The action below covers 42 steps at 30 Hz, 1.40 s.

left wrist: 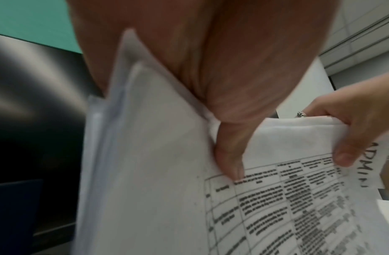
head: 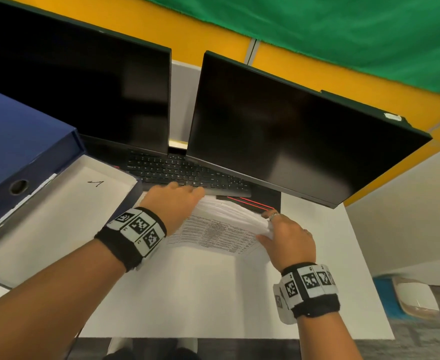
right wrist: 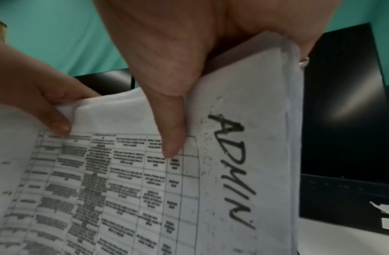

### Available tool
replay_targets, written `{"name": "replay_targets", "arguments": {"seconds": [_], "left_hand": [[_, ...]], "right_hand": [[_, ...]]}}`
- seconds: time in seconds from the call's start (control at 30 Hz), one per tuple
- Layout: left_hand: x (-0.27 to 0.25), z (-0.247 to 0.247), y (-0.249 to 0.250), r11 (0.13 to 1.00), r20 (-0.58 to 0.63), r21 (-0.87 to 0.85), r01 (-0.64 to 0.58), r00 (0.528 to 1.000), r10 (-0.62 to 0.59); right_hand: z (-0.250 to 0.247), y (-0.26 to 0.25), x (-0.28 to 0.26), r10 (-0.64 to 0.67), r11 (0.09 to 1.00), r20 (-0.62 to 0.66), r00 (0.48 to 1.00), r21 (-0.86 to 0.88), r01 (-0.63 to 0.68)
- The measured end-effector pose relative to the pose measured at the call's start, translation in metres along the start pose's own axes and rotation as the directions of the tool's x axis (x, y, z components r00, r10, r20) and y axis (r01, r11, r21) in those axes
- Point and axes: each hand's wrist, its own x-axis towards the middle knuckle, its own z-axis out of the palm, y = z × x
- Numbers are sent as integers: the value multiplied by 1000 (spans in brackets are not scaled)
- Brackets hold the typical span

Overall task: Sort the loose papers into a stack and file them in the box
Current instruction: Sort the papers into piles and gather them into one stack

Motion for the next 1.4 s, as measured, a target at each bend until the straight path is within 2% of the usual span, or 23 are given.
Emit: {"name": "replay_targets", "arguments": {"seconds": [0.2,0.37,0.47,0.53,0.6,0.67,0.7,0.73,0.77,0.8,0.87,0.9,0.93,0.97,1.03,1.1,1.13,1.2,1.27,1.33,1.4], "left_hand": [[6,-8,11,999,57,-39,-15,998,18],[17,-12,38,994,44,-63,-91,995,94],[22,-14,48,992,28,-4,-129,991,129],[20,-19,42,994,-29,-77,-83,996,81],[14,-21,28,975,-88,-220,-5,996,-15],[7,-23,13,909,-122,-410,77,983,-138],[4,-25,7,846,-132,-523,105,970,-202],[2,-26,2,764,-144,-636,111,955,-258],[0,-27,-2,674,-154,-732,94,942,-298],[-3,-28,-4,579,-146,-812,72,936,-321],[-8,-27,-7,311,-72,-949,42,936,-344],[-10,-26,-7,160,-17,-986,41,939,-344],[-12,-24,-6,55,19,-998,40,939,-343],[-13,-21,-5,24,14,-999,25,936,-351],[-15,-14,-1,73,-61,-997,-34,918,-393],[-17,-6,2,108,-126,-990,-87,891,-436],[-19,-1,3,96,-143,-989,-111,879,-455],[-24,13,1,124,-173,-984,-128,852,-494],[-26,23,-5,184,-144,-981,-60,862,-486],[-27,26,-10,194,-88,-981,4,882,-462],[-27,20,-12,189,-78,-982,11,887,-456]], "right_hand": [[10,-3,4,-16,1000,-5,1000,-13,16],[5,-7,5,-76,995,-23,997,-71,75],[-1,-9,2,-94,991,-157,983,-111,77],[-4,-5,2,-61,996,-340,938,-76,37],[-6,2,0,59,998,-529,846,63,-30],[-5,6,0,226,960,-634,740,274,-58],[-2,6,0,321,912,-618,718,405,-58],[2,6,3,413,829,-544,730,557,-54],[7,6,7,485,698,-415,770,715,-54],[10,5,12,517,521,-255,817,851,-63],[12,3,20,444,77,35,895,994,-77],[11,1,22,365,-119,112,924,990,-73],[6,-2,24,295,-252,132,946,966,-57],[0,-6,25,250,-310,103,963,950,-21],[-13,-15,21,238,-271,-28,971,958,94],[-20,-19,15,261,-167,-162,952,964,209],[-20,-20,11,264,-119,-190,946,966,228],[-9,-22,4,266,1,-182,947,982,188],[2,-24,-2,252,88,-166,953,985,149],[5,-24,-3,243,131,-176,954,980,148],[1,-22,-1,242,139,-186,952,978,156]]}}
